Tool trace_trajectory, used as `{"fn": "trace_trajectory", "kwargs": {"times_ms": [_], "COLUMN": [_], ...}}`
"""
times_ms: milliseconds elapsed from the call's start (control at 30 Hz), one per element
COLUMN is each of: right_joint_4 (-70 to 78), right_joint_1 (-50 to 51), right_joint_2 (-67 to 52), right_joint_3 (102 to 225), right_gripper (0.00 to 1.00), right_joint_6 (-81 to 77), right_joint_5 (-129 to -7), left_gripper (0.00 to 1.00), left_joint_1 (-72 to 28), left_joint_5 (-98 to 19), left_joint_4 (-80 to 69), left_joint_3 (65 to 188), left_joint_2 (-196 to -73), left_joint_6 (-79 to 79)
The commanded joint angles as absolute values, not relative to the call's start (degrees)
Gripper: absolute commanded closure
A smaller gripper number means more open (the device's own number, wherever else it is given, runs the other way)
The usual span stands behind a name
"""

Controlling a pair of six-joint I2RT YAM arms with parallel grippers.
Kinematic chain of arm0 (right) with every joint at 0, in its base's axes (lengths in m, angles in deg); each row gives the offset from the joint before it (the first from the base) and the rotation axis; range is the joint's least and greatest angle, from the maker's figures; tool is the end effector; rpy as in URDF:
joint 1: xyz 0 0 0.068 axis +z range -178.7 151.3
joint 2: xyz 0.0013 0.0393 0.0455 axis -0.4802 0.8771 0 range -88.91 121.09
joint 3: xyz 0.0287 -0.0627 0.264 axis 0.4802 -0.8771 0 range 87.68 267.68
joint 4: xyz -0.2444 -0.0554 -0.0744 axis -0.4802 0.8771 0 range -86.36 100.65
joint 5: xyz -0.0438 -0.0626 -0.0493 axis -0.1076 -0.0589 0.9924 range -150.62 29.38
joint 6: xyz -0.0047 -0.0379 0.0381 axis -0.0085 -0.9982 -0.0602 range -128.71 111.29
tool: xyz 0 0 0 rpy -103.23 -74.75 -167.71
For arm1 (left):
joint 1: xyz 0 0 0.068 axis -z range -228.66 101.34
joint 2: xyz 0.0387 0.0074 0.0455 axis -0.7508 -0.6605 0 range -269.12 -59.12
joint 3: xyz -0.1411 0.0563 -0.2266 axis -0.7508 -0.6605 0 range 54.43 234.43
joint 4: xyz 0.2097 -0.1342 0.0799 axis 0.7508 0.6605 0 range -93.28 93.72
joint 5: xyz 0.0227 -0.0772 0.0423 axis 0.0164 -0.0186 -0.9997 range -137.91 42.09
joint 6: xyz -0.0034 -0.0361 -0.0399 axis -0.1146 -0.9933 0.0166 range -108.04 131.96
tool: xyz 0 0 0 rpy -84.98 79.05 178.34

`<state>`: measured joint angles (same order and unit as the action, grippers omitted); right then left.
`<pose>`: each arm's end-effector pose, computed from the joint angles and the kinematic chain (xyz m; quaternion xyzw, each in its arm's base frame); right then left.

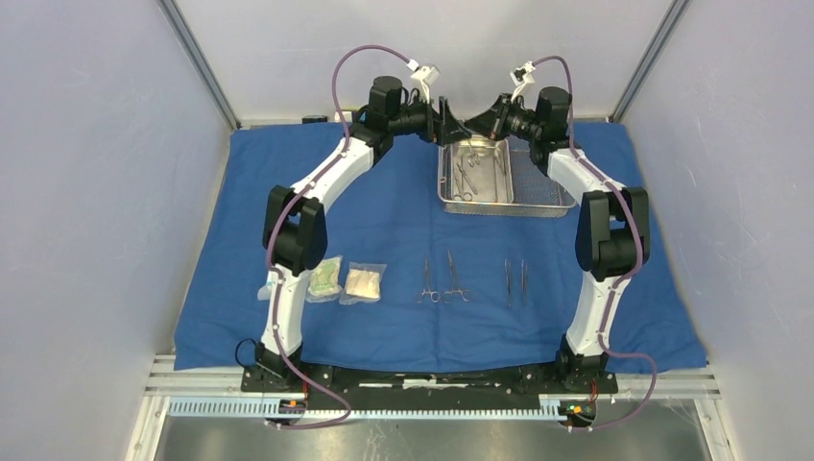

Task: Open and lay out the surgical kit
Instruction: Pick up the medical item from the container, then place the medical item in the surgical kit.

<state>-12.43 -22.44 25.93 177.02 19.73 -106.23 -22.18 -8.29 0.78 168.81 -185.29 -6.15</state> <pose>0.4699 0.0771 0.2855 -0.1106 0.7383 0.4600 0.4807 0.4602 -0.2546 0.3077 0.2586 0.7336 -0.4654 0.4222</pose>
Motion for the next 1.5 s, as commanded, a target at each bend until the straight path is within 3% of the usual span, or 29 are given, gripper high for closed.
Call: {"fn": "trace_trajectory", "kwargs": {"times_ms": [0, 167, 733, 1000, 1467], "right_joint_4": [-23.92, -30.39, -33.15, -40.94, -47.77], "right_joint_1": [-22.55, -22.55, -22.66, -22.37, -22.42], "right_joint_2": [22.51, 21.59, 19.72, 18.88, 17.67], "right_joint_3": [173.36, 170.06, 167.35, 163.81, 160.69], "right_gripper": [1.00, 1.00, 1.00, 1.00, 1.00], "right_joint_6": [27.86, 32.67, 34.16, 40.87, 47.91], "right_joint_5": [-110.61, -111.86, -111.40, -111.78, -111.69], "left_gripper": [0.14, 0.18, 0.17, 0.22, 0.26], "left_joint_1": [-22.78, -22.98, -25.29, -24.33, -23.88], "left_joint_5": [-0.10, 1.18, 3.91, 9.30, 8.26], "left_joint_4": [-16.14, -19.68, -22.64, -39.31, -36.60], "left_joint_3": [169.56, 166.51, 157.46, 158.24, 157.80], "left_joint_2": [-186.31, -186.09, -181.60, -185.09, -186.30], "left_joint_6": [-18.32, -21.51, -19.62, -33.21, -30.72]}}
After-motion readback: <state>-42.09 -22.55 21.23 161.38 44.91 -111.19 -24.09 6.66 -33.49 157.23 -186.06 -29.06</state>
